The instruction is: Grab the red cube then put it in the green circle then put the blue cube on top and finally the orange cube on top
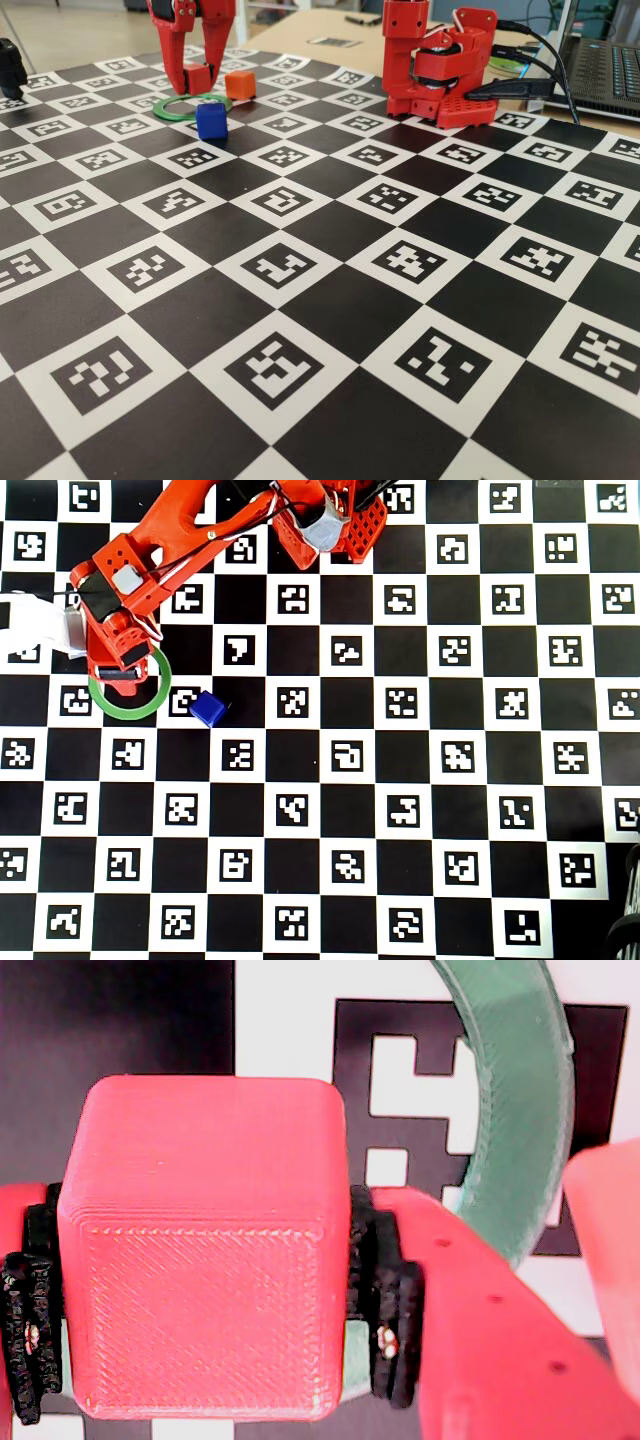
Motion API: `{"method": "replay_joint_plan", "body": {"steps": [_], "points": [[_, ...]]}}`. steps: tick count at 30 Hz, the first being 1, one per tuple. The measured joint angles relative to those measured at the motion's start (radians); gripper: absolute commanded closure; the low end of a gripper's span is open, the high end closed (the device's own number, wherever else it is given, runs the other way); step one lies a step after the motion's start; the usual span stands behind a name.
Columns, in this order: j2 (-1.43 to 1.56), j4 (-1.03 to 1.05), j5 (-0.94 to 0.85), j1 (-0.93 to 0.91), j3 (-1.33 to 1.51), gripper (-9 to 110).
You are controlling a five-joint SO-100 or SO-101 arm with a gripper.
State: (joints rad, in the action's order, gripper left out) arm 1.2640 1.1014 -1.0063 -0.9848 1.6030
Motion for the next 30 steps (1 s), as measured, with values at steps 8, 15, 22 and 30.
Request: {"method": "replay_joint_plan", "body": {"steps": [8,15,22,30], "points": [[-0.009,-0.034,0.0,0.002,0.0,95],[-0.035,-0.057,0.0,0.003,0.014,95],[-0.035,-0.069,0.0,0.003,0.017,95],[-0.035,-0.071,0.0,0.003,0.021,95]]}}
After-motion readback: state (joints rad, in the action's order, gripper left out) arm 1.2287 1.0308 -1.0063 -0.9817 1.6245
